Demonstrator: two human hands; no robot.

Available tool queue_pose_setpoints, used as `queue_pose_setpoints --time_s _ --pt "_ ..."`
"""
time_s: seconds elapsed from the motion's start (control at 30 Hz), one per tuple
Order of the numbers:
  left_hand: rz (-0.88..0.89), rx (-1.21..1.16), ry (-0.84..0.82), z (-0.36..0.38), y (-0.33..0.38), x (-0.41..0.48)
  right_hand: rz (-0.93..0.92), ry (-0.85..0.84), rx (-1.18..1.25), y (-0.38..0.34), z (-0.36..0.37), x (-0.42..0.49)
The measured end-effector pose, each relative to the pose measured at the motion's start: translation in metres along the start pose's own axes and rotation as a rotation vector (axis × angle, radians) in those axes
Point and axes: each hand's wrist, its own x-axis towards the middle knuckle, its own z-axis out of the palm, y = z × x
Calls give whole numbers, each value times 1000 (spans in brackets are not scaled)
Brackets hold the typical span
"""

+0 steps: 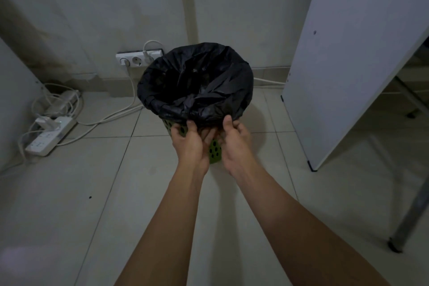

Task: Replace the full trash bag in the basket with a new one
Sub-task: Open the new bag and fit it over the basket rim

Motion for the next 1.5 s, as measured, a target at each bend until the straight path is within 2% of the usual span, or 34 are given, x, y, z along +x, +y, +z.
queue_pose_setpoints --time_s 0.1,0.27,0.43,0.63,0.8,0.87,0.93,0.97,1.0,1.03,1.1,1.13,1.17,1.27,1.3,1.5 --pt "-13 -27 10 -1 0 -3 92 -22 192 3 3 -1" --pt "11 167 32 1 -2 -5 39 43 156 -2 11 -4" --pt "78 393 4 2 -9 -16 -88 75 -52 4 14 -13" --pt "128 508 -81 -5 -8 -22 -266 113 -389 4 14 -15" --pt "78 513 -244 -12 -9 -22 -288 30 -600 13 19 -23" --pt "140 574 -224 -15 -10 -24 -295 -34 -634 10 19 -26" --pt "128 510 -329 -20 -15 -22 -316 -51 -632 7 18 -25" --pt "136 550 -317 -19 -19 -25 -328 -50 -635 6 18 -25" --pt "234 714 -292 -19 -18 -26 -332 -47 -641 6 18 -24" --pt "257 803 -195 -17 -17 -28 -331 -40 -651 6 18 -23" --pt "140 729 -278 -23 -15 -30 -325 0 -684 6 19 -18" --pt "60 650 -284 -30 -17 -26 -323 33 -693 5 18 -16" --pt "19 623 -219 -35 -18 -23 -320 67 -690 5 18 -13" --pt "7 368 23 -38 -8 -16 -304 105 -663 7 17 -10" --pt "4 281 59 -36 -4 -13 -304 104 -654 9 17 -10" --pt "70 144 95 -29 13 -3 -332 91 -552 20 18 -20"
